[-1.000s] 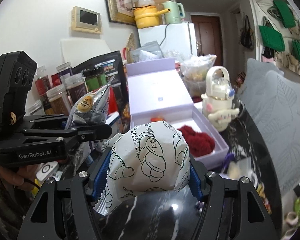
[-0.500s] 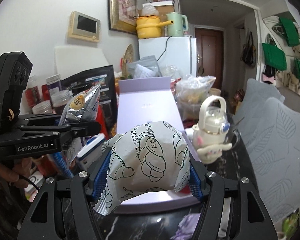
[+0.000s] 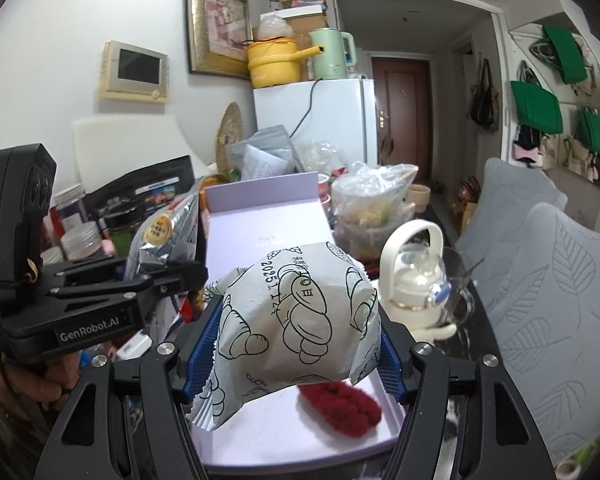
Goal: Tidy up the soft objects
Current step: 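Lower the white pouch and silver bag into the lavender box and open both tools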
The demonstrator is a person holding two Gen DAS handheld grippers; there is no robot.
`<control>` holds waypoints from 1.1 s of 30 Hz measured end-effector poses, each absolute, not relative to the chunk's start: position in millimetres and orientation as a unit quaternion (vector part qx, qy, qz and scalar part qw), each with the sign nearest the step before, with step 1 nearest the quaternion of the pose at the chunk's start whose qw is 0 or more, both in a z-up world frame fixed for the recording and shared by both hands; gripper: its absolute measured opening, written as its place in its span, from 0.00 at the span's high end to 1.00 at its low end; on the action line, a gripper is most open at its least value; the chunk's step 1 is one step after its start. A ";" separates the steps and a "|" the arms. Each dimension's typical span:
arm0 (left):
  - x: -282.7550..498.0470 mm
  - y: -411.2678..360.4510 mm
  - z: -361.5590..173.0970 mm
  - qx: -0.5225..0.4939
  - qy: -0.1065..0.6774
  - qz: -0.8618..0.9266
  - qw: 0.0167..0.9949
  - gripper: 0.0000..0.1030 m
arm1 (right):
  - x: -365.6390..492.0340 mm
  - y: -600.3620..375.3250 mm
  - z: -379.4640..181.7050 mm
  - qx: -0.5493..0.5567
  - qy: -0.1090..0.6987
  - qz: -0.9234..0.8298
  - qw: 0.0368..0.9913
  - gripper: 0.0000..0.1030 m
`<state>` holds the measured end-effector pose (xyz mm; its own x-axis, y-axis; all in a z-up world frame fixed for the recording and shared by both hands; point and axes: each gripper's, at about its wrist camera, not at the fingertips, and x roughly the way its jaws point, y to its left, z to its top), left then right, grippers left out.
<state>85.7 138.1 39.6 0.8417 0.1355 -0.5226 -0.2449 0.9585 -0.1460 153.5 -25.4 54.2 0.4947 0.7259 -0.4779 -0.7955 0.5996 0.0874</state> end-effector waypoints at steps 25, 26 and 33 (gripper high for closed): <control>140.2 164.6 -33.2 -0.123 0.383 0.118 0.908 0.70 | 228.5 34.4 -12.3 -0.102 0.342 0.433 0.827 0.34; 141.4 165.2 -35.6 -0.126 0.388 0.117 0.906 0.70 | 230.1 35.0 -14.7 -0.103 0.347 0.432 0.826 0.34; 148.1 166.4 -50.4 -0.134 0.415 0.111 0.893 0.70 | 240.2 39.7 -29.6 -0.107 0.375 0.427 0.816 0.34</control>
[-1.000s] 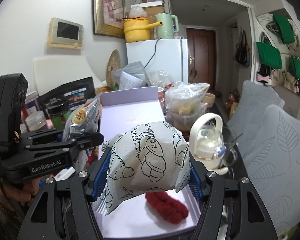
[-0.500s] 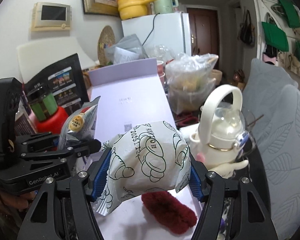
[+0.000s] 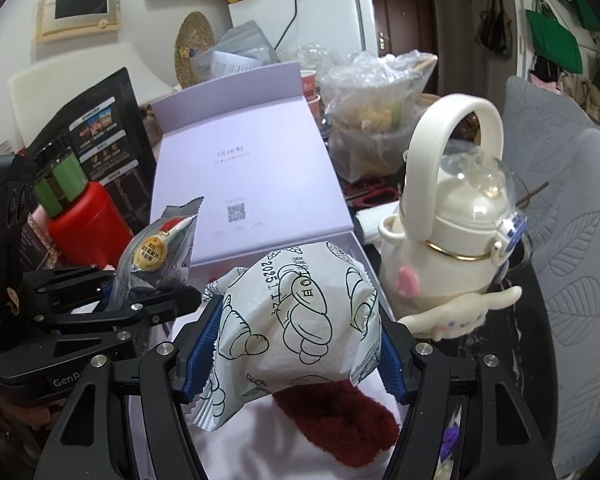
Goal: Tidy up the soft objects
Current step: 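Lower the white pouch and silver bag into the lavender box and open both tools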
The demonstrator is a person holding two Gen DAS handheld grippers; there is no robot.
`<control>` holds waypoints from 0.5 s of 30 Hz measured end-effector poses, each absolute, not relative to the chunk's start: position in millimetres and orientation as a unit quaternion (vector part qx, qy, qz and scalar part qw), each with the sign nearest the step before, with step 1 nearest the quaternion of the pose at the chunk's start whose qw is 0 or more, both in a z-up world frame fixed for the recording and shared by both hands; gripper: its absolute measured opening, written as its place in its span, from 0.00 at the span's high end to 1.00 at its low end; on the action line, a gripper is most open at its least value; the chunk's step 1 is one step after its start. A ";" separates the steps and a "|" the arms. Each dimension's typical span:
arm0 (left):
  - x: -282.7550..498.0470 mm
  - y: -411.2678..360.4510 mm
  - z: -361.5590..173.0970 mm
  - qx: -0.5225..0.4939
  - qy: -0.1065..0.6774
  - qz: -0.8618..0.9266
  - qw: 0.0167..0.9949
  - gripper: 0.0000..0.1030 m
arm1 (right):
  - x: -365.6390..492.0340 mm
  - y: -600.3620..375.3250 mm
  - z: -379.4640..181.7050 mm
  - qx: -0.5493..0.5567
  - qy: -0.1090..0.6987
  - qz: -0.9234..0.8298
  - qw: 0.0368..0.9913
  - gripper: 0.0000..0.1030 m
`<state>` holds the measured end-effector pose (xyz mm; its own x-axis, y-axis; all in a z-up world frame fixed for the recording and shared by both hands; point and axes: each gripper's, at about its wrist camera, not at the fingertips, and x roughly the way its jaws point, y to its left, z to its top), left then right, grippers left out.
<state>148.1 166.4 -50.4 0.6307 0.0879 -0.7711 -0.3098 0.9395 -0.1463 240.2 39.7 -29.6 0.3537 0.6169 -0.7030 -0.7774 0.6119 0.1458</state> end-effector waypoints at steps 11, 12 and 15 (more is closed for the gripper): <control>163.7 169.5 -71.2 -0.135 0.456 0.115 0.872 0.70 | 246.1 47.4 -47.4 -0.124 0.403 0.417 0.805 0.34; 164.9 169.7 -73.2 -0.134 0.460 0.116 0.870 0.70 | 246.2 48.2 -48.5 -0.125 0.405 0.416 0.805 0.34; 169.2 171.0 -80.9 -0.128 0.470 0.124 0.865 0.70 | 246.8 50.3 -51.8 -0.131 0.409 0.410 0.804 0.33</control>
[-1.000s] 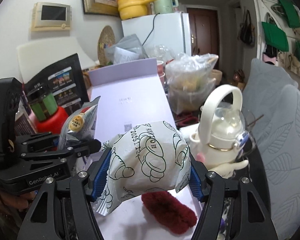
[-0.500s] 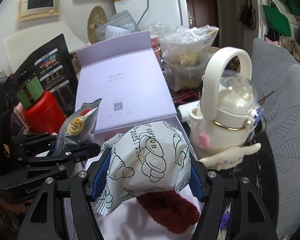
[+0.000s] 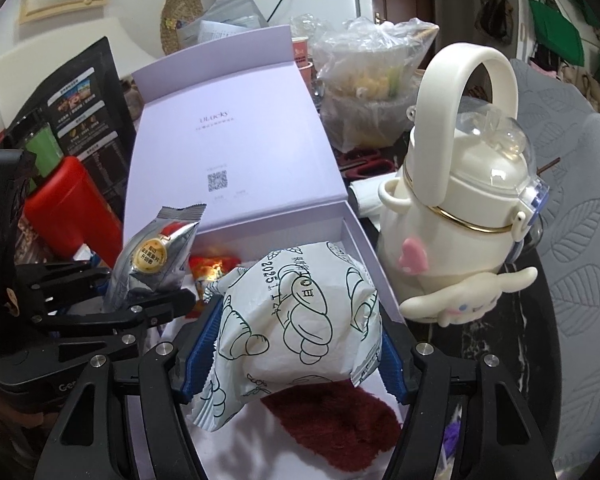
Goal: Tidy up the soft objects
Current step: 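Lower the white pouch and silver bag into the lavender box and open both tools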
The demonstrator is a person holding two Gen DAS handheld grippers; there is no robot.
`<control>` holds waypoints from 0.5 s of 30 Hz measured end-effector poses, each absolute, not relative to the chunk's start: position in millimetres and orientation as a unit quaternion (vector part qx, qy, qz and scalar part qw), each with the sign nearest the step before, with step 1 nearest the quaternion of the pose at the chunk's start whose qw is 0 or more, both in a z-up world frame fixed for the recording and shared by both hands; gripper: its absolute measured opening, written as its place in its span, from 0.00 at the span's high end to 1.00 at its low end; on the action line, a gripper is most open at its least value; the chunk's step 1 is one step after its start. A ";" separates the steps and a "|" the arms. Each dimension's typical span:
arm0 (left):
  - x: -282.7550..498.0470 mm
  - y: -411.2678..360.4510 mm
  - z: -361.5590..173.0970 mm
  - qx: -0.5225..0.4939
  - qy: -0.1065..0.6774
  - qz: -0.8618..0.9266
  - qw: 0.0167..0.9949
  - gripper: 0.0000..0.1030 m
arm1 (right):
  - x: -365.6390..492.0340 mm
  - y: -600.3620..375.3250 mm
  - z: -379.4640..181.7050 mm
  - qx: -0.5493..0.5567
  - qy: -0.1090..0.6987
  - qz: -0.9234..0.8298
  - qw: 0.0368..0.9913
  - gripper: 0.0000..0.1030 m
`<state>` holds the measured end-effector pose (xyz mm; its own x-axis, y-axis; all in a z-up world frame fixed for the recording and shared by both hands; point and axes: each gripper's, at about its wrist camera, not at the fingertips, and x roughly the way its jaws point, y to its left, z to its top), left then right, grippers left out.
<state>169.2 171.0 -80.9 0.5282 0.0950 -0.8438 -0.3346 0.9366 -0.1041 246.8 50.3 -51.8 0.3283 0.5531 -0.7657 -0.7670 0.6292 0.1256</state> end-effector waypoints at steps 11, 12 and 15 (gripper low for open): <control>184.9 174.6 -93.1 -0.130 0.495 0.145 0.847 0.70 | 254.4 59.2 -69.6 -0.149 0.434 0.391 0.798 0.30; 187.0 175.4 -94.2 -0.130 0.498 0.148 0.844 0.69 | 254.7 59.5 -69.9 -0.148 0.435 0.391 0.798 0.30; 193.2 171.7 -94.6 -0.121 0.505 0.153 0.841 0.57 | 253.7 60.1 -71.1 -0.154 0.435 0.390 0.797 0.27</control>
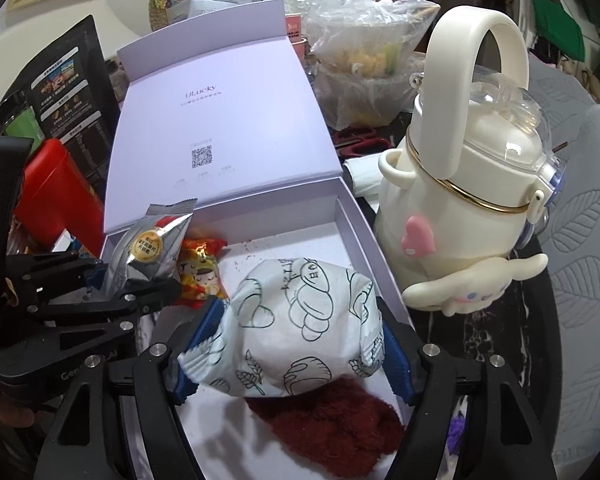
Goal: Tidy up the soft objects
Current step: 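Lower the white pouch and silver bag into the lavender box and open both tools, then withdraw both tools from the box toward the sachet and snack bag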
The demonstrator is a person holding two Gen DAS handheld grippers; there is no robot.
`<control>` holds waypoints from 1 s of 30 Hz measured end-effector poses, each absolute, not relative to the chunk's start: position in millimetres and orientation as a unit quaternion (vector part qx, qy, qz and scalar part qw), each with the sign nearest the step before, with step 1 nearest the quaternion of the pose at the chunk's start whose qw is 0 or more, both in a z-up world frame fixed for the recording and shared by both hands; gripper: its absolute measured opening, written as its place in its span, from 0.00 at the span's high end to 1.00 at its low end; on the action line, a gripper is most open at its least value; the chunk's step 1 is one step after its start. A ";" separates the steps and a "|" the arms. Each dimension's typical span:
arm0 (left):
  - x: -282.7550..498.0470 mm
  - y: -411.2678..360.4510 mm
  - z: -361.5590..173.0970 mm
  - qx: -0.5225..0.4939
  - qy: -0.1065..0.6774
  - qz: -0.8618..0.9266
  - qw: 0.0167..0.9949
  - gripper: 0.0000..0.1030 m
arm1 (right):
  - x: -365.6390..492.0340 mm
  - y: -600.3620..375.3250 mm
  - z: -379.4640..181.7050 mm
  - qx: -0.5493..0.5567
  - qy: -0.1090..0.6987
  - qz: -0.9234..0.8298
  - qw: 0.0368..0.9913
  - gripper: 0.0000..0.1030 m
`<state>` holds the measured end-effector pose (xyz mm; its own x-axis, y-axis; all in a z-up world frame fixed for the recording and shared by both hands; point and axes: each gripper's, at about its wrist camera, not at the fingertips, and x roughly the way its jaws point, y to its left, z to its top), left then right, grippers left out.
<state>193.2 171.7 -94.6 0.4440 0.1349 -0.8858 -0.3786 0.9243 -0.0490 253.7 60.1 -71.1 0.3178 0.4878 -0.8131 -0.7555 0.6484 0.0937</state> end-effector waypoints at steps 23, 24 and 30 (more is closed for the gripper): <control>169.3 172.3 -58.6 -0.110 0.447 0.190 0.867 0.29 | 241.2 54.7 -50.2 -0.171 0.398 0.379 0.818 0.21; 165.7 171.8 -54.4 -0.109 0.442 0.190 0.870 0.29 | 238.3 53.5 -45.3 -0.170 0.389 0.381 0.821 0.21; 155.3 166.0 -33.6 -0.110 0.417 0.190 0.882 0.29 | 231.4 45.1 -29.8 -0.153 0.374 0.382 0.831 0.21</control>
<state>155.3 166.0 -33.6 0.5794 0.2438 -0.7777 -0.4268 0.9037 -0.0346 231.4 45.1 -29.8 0.4274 0.5209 -0.7389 -0.7501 0.6605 0.0318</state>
